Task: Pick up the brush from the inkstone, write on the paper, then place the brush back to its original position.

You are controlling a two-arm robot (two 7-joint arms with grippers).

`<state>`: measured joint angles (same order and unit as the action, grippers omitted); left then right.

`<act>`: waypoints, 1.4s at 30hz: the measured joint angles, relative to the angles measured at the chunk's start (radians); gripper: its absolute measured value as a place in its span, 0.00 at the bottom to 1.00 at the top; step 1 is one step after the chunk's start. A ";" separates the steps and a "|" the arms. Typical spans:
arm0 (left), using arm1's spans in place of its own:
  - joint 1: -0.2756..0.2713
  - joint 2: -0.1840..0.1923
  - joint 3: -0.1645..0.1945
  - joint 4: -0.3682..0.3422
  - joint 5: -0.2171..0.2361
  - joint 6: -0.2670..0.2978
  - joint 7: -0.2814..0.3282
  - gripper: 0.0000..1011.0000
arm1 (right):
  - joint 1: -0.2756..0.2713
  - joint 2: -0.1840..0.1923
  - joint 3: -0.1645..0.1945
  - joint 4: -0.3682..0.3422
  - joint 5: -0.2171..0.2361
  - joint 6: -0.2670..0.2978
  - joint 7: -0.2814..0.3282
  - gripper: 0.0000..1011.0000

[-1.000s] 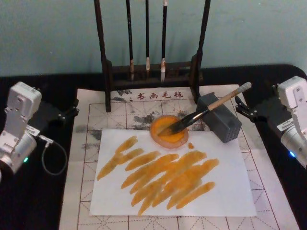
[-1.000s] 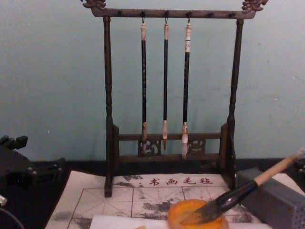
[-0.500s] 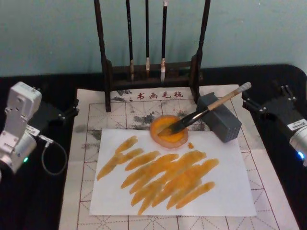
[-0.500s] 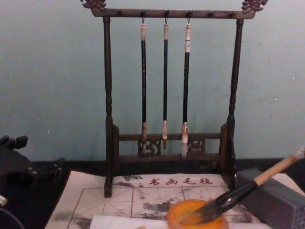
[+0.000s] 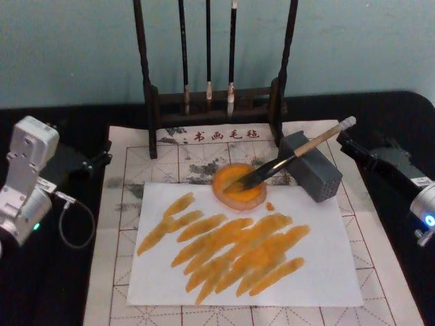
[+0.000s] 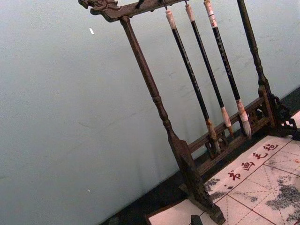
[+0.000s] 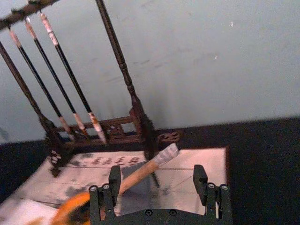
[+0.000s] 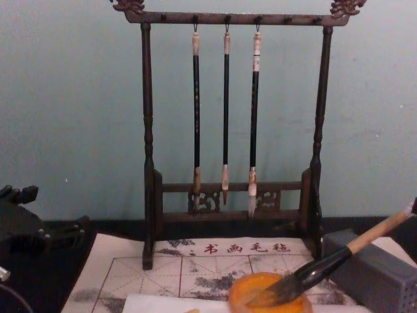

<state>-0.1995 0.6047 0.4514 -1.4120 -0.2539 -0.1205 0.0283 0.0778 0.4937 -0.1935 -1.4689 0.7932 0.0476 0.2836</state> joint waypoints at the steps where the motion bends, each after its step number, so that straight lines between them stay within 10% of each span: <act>1: 0.000 0.000 0.000 0.000 0.000 0.000 0.000 0.99 | 0.000 -0.006 0.006 0.003 0.020 0.013 0.010 0.99; 17: 0.000 0.000 0.000 0.000 0.000 0.000 0.000 0.99 | 0.067 -0.060 0.036 0.115 0.281 0.172 0.074 0.99; 42: 0.000 0.000 0.000 0.000 0.000 0.000 0.000 0.99 | 0.179 -0.113 0.002 0.275 0.463 0.247 0.113 0.99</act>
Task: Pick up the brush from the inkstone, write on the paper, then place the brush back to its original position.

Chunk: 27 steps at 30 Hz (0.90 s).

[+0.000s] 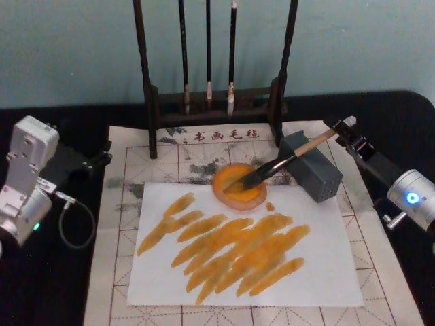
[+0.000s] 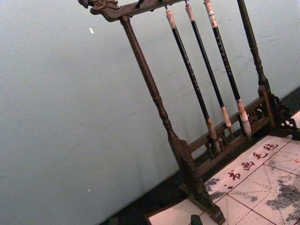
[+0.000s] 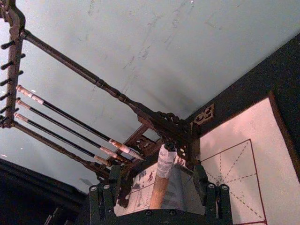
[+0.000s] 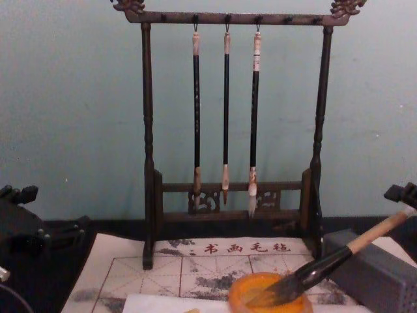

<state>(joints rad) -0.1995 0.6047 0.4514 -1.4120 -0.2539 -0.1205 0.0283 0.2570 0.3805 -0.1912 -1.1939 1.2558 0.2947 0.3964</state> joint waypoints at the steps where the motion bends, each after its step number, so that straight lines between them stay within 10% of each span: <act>1: 0.000 0.000 0.000 0.000 0.000 0.000 0.000 0.99 | 0.001 0.000 -0.001 0.002 0.003 0.000 0.001 0.99; 27: 0.000 0.000 0.000 0.000 0.000 0.000 0.000 0.99 | 0.005 0.002 -0.008 0.011 0.016 -0.002 0.002 0.99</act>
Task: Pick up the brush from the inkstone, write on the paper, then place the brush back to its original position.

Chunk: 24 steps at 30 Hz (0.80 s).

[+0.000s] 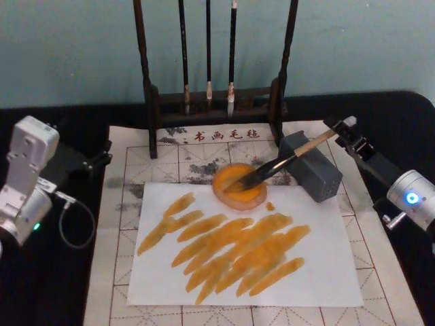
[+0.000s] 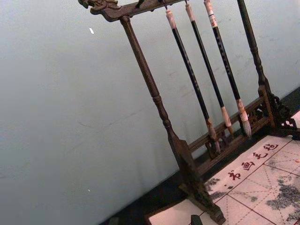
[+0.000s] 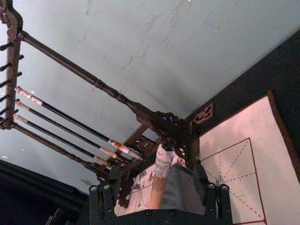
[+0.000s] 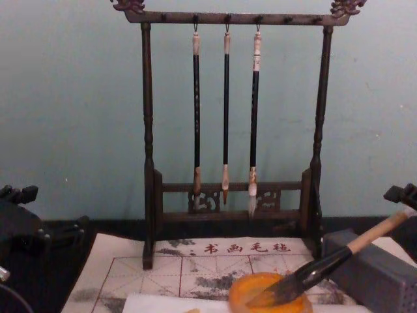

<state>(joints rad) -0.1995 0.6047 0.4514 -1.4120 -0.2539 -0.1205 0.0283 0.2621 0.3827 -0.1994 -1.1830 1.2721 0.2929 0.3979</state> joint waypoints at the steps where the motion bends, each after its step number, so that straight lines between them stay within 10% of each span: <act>1: 0.000 0.000 0.000 0.000 0.000 0.000 0.000 0.99 | 0.000 0.000 0.000 0.000 0.000 0.000 0.000 0.99; 13: 0.000 0.000 0.000 0.000 0.000 0.000 0.000 0.99 | -0.001 0.000 0.001 -0.001 -0.001 -0.001 -0.001 0.98; 24: 0.000 0.000 0.000 0.000 0.000 0.000 0.000 0.99 | -0.001 0.000 0.001 -0.001 -0.002 -0.001 -0.001 0.72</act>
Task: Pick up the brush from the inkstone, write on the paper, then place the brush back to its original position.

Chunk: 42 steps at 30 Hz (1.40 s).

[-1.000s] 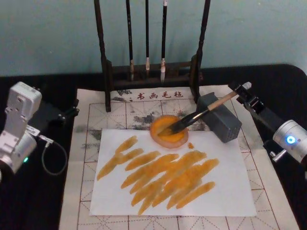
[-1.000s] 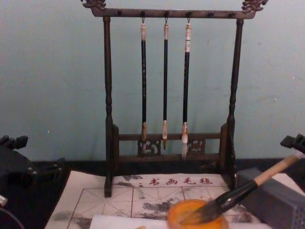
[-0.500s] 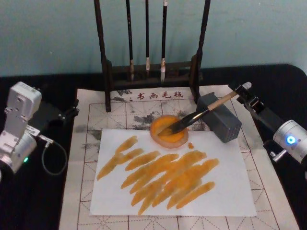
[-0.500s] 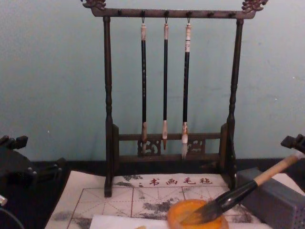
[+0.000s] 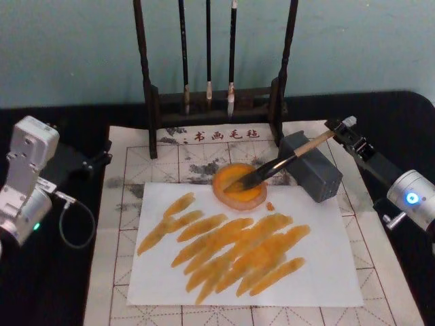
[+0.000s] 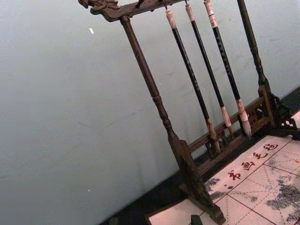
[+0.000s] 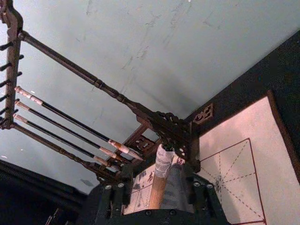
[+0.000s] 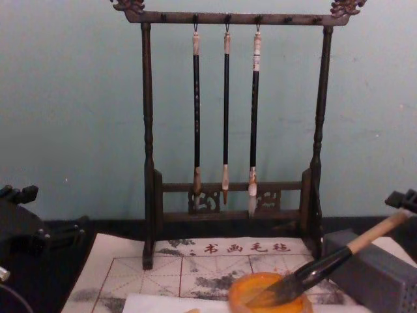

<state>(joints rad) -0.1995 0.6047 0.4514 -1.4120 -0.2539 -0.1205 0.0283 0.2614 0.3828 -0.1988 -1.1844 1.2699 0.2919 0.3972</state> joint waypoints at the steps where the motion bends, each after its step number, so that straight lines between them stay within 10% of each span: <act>1: 0.000 0.000 0.000 0.000 0.000 0.000 0.000 0.99 | 0.000 0.000 0.000 0.000 0.000 0.000 0.000 0.67; 17: 0.000 0.000 0.000 0.000 0.000 0.000 0.000 0.99 | 0.000 0.000 0.000 0.000 0.000 0.000 0.000 0.19; 42: 0.000 0.000 0.000 0.000 0.000 0.000 0.000 0.99 | -0.001 0.010 -0.007 -0.001 0.019 -0.003 0.010 0.18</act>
<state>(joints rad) -0.1995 0.6047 0.4514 -1.4120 -0.2539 -0.1205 0.0283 0.2608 0.3930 -0.2061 -1.1854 1.2884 0.2885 0.4074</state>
